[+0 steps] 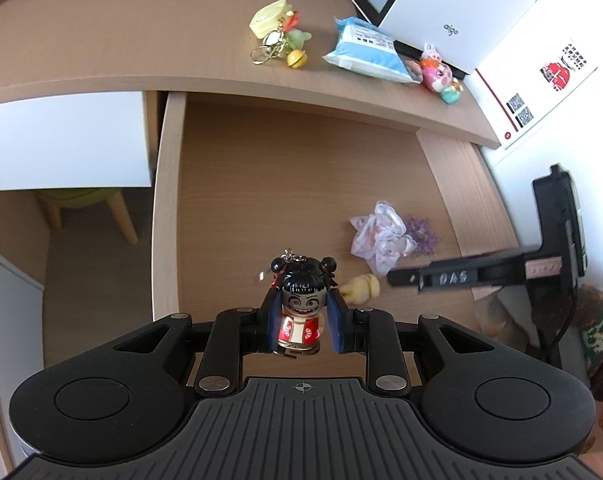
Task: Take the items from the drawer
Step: 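Hold the doll keychain up with the left tool while the right tool reaches toward the yellow plush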
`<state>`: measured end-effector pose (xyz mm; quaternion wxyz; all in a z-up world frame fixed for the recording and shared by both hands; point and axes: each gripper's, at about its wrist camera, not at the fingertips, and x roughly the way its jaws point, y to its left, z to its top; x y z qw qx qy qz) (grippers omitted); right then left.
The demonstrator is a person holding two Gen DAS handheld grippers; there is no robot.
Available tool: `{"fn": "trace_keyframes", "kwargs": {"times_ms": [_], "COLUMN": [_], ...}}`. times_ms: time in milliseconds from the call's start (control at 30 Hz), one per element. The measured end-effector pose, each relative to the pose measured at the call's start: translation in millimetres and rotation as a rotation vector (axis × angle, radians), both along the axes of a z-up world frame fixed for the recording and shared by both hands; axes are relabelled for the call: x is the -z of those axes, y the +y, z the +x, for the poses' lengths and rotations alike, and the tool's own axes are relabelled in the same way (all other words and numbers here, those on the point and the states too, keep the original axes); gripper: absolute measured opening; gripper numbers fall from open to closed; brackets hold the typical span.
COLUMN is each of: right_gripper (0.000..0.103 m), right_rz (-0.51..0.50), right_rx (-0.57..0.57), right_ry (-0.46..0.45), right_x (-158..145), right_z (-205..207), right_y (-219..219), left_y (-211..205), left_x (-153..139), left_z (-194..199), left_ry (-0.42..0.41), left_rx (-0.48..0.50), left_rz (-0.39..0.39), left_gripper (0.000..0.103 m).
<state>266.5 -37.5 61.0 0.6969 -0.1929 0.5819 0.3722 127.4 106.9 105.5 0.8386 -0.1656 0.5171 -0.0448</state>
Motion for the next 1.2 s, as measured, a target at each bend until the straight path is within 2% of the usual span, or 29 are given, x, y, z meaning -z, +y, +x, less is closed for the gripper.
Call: {"fn": "trace_keyframes", "kwargs": {"times_ms": [67, 267, 567, 633, 700, 767, 867, 933, 1033, 1067, 1200], "right_gripper": [0.077, 0.077, 0.077, 0.071, 0.06, 0.059, 0.059, 0.059, 0.063, 0.067, 0.079], "right_rz": [-0.019, -0.044, -0.029, -0.018, -0.021, -0.037, -0.108, -0.128, -0.067, -0.045, -0.016], "right_rx": [-0.024, -0.081, -0.152, -0.203, -0.286, -0.393, -0.491, -0.476, -0.358, -0.326, -0.282], "right_ry": [0.025, 0.021, -0.003, 0.001, -0.006, -0.041, -0.154, -0.205, -0.105, -0.077, -0.061], "right_x": [6.1, 15.9, 24.6, 26.2, 26.1, 23.7, 21.2, 17.9, 9.7, 7.5, 5.8], "right_z": [-0.3, -14.5, -25.8, -31.7, -38.8, -48.9, -53.5, -48.0, -26.1, -20.9, -15.2], "right_y": [6.2, 26.4, 58.4, 62.3, 65.3, 62.2, 49.4, 38.9, 24.0, 20.9, 21.2], "left_y": [0.8, 4.1, 5.4, 4.6, 3.6, 2.2, 1.2, 0.5, 1.0, 1.5, 3.4], "left_x": [0.9, 2.5, 6.4, 7.4, 7.9, 8.3, 9.2, 9.7, 10.3, 10.4, 9.6], "left_z": [0.9, 2.4, 3.6, 5.0, 6.9, 8.4, 10.1, 10.2, 8.9, 8.4, 6.6], "left_ry": [0.004, 0.013, 0.035, 0.038, 0.039, 0.038, 0.036, 0.035, 0.035, 0.036, 0.037], "left_rx": [0.0, -0.011, -0.028, -0.027, -0.023, -0.02, -0.017, -0.018, -0.021, -0.022, -0.026], "left_rz": [-0.001, 0.0, 0.001, -0.001, -0.004, -0.007, -0.011, -0.017, -0.024, -0.026, -0.024], "left_gripper": [0.027, 0.027, 0.027, 0.027, 0.027, 0.027, 0.027, 0.027, 0.027, 0.027, 0.027]}}
